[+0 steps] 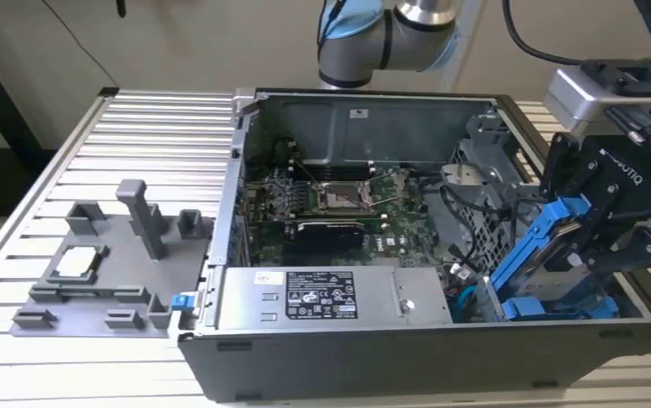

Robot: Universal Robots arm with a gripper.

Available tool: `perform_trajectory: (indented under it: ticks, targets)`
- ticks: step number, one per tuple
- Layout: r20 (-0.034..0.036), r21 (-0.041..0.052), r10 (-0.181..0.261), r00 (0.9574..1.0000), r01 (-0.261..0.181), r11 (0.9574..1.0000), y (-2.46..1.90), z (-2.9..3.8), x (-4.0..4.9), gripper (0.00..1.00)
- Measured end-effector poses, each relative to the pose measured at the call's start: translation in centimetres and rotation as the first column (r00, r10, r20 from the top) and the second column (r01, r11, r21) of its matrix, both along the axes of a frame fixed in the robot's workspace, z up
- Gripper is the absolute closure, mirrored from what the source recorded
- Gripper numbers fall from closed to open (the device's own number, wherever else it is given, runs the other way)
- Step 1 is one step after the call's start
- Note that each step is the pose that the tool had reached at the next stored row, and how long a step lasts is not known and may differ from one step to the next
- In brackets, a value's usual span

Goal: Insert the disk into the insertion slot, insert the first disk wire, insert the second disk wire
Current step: 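Insert the disk into the insertion slot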

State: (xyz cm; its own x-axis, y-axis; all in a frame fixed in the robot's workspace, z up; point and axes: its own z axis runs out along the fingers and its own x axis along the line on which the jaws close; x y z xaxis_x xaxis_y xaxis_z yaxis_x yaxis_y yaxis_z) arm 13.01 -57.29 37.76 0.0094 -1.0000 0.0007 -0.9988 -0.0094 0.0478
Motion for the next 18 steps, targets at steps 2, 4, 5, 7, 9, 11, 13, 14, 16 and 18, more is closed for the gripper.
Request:
perform_trajectory:
  ticks: [2, 4, 5, 7, 9, 11, 13, 14, 16, 18]
  targets:
    - [0.0, 0.0, 0.0, 1.0, 0.0, 1.0, 0.0, -0.36, 0.0, 0.67]
    - [0.0, 0.0, 0.0, 1.0, 0.0, 1.0, 0.0, -0.5, 0.0, 0.67]
    - [0.0001, -0.0001, 0.0, 1.0, 0.0, 1.0, 0.0, -0.5, 0.0, 0.67]
    - [0.0001, -0.0001, 0.0, 1.0, 0.0, 1.0, 0.0, -0.5, 0.0, 0.67]
    - [0.0001, 0.0, 0.0, 1.0, 0.0, 1.0, 0.0, -0.5, 0.0, 0.67]
    - [0.0001, -0.0001, 0.0, 1.0, 0.0, 1.0, 0.0, -0.5, 0.0, 0.67]
    - [0.0001, -0.0001, 0.0, 1.0, 0.0, 1.0, 0.0, -0.5, 0.0, 0.66]
    - [0.0001, 0.0, 0.0, 1.0, 0.0, 1.0, 0.0, -0.5, 0.0, 0.66]
    - [0.0001, 0.0001, 0.0, 1.0, 0.0, 1.0, 0.01, -0.51, 0.0, 0.59]
    - [0.0001, 0.0, 0.0, 1.0, 0.0, 1.0, 0.03, -0.5, 0.0, 0.59]
